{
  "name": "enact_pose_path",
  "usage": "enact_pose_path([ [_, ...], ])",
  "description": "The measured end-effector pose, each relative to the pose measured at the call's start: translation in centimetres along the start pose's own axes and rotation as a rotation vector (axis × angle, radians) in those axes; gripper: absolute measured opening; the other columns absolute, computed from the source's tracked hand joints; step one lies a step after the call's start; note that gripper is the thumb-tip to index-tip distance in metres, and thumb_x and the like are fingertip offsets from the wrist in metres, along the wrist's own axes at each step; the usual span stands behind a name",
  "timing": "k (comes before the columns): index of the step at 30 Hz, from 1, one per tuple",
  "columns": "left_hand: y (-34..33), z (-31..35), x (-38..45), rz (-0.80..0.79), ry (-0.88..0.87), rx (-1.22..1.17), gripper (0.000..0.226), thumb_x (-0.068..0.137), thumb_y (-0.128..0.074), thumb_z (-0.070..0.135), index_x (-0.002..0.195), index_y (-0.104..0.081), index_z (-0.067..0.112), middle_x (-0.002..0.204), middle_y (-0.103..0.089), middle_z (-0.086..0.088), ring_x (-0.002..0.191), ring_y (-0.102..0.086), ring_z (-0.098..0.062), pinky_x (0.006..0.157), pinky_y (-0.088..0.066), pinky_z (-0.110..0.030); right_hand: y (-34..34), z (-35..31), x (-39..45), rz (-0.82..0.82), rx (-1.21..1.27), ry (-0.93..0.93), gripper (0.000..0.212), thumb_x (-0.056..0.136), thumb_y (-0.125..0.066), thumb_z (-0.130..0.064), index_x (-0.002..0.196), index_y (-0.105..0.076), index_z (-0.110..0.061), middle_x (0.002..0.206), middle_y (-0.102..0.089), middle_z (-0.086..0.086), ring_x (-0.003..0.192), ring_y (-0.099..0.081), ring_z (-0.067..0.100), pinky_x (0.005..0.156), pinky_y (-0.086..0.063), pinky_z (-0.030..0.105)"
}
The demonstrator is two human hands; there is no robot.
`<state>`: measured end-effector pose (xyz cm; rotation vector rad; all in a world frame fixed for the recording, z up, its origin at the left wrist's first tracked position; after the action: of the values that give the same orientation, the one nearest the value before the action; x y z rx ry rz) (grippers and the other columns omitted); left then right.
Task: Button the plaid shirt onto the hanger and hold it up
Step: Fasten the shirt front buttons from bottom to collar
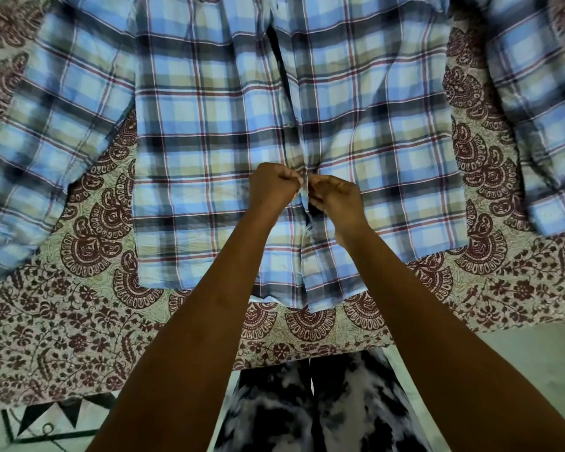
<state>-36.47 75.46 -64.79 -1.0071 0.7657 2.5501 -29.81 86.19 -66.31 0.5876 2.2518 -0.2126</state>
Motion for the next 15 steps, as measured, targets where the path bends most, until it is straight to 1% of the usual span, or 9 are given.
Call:
enact_pose_path([
  [2,0.1,0.0,-0.2,0.025,0.009,-0.029,0.008,0.08,-0.063,0.003,0.078,-0.07,0.005,0.081,-0.07,-0.019,0.072,-0.064,-0.027,0.081,-0.057,-0.04,0.0,0.0,0.5,0.009,-0.004,0.022,0.012,0.087,-0.056,0.004,0.094,-0.066,0.006,0.057,-0.066,-0.012,0.052,-0.061,-0.001,0.056,-0.051,0.01],
  [3,0.1,0.0,-0.3,0.042,0.018,-0.046,0.008,0.08,-0.062,0.001,0.08,-0.07,0.002,0.084,-0.07,-0.021,0.07,-0.064,-0.028,0.08,-0.057,-0.04,-0.2,0.0,0.7,0.021,-0.002,0.031,0.011,0.085,-0.057,0.006,0.091,-0.066,0.007,0.054,-0.066,-0.014,0.052,-0.062,-0.003,0.058,-0.052,0.011],
  [4,0.1,-0.1,-0.4,0.058,0.034,-0.068,0.008,0.08,-0.062,0.0,0.081,-0.069,0.001,0.085,-0.07,-0.022,0.067,-0.063,-0.027,0.079,-0.058,-0.04,-0.4,0.0,0.7,0.04,-0.029,0.066,0.01,0.083,-0.059,0.007,0.089,-0.067,0.006,0.054,-0.067,-0.014,0.053,-0.062,-0.003,0.061,-0.052,0.011],
  [5,0.2,-0.3,-0.4,0.066,0.06,-0.101,0.008,0.082,-0.06,-0.001,0.081,-0.068,0.002,0.084,-0.069,-0.02,0.064,-0.063,-0.025,0.077,-0.058,-0.038,-0.6,0.0,0.6,0.072,-0.085,0.112,0.009,0.082,-0.061,0.005,0.088,-0.068,0.006,0.059,-0.068,-0.012,0.055,-0.062,-0.003,0.062,-0.052,0.01],
  [6,0.1,-0.5,-0.4,0.067,0.095,-0.157,0.01,0.083,-0.058,-0.002,0.078,-0.065,0.003,0.082,-0.068,-0.018,0.063,-0.063,-0.023,0.075,-0.058,-0.037,-0.8,-0.2,0.3,0.107,-0.168,0.17,0.01,0.082,-0.064,0.001,0.089,-0.069,0.004,0.065,-0.069,-0.005,0.058,-0.062,-0.002,0.063,-0.05,0.009],
  [8,-0.1,-1.0,-0.4,0.051,0.182,-0.308,0.013,0.085,-0.056,-0.002,0.075,-0.062,0.005,0.076,-0.065,-0.012,0.067,-0.065,-0.021,0.069,-0.059,-0.031,-1.2,-0.3,-0.2,0.166,-0.351,0.308,0.013,0.081,-0.066,-0.007,0.092,-0.07,0.0,0.079,-0.069,0.004,0.067,-0.062,0.005,0.066,-0.049,0.008],
  [10,-0.4,-1.3,-0.7,0.008,0.243,-0.444,0.005,0.086,-0.058,0.003,0.083,-0.062,0.004,0.076,-0.065,-0.007,0.071,-0.065,-0.019,0.059,-0.058,-0.02,-1.4,-0.1,-0.8,0.198,-0.382,0.368,0.015,0.083,-0.065,-0.01,0.096,-0.068,-0.002,0.085,-0.071,0.008,0.074,-0.064,0.012,0.071,-0.053,0.018],
  [12,-0.7,-1.7,-1.1,-0.029,0.251,-0.529,0.003,0.085,-0.063,0.008,0.086,-0.063,0.005,0.079,-0.066,-0.005,0.073,-0.066,-0.015,0.054,-0.055,-0.015,-1.7,0.3,-1.1,0.228,-0.356,0.388,0.014,0.084,-0.063,-0.009,0.096,-0.067,-0.004,0.085,-0.071,0.01,0.076,-0.065,0.015,0.073,-0.055,0.029],
  [15,-0.8,-2.1,-0.9,-0.007,0.23,-0.523,0.008,0.082,-0.067,0.008,0.076,-0.064,0.01,0.079,-0.067,-0.005,0.074,-0.065,-0.015,0.062,-0.055,-0.02,-2.2,0.5,-1.2,0.207,-0.329,0.405,0.011,0.085,-0.059,-0.005,0.093,-0.067,-0.004,0.082,-0.069,0.007,0.076,-0.064,0.017,0.073,-0.055,0.032],
])
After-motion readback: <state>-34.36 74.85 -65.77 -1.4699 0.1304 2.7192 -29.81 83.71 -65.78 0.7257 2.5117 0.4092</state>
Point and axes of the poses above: each hand's wrist, its own x-axis towards the middle knuckle, its own y-axis out of the back of the hand, z = x × y, the point moved 4 cm from there along x, towards the middle knuckle
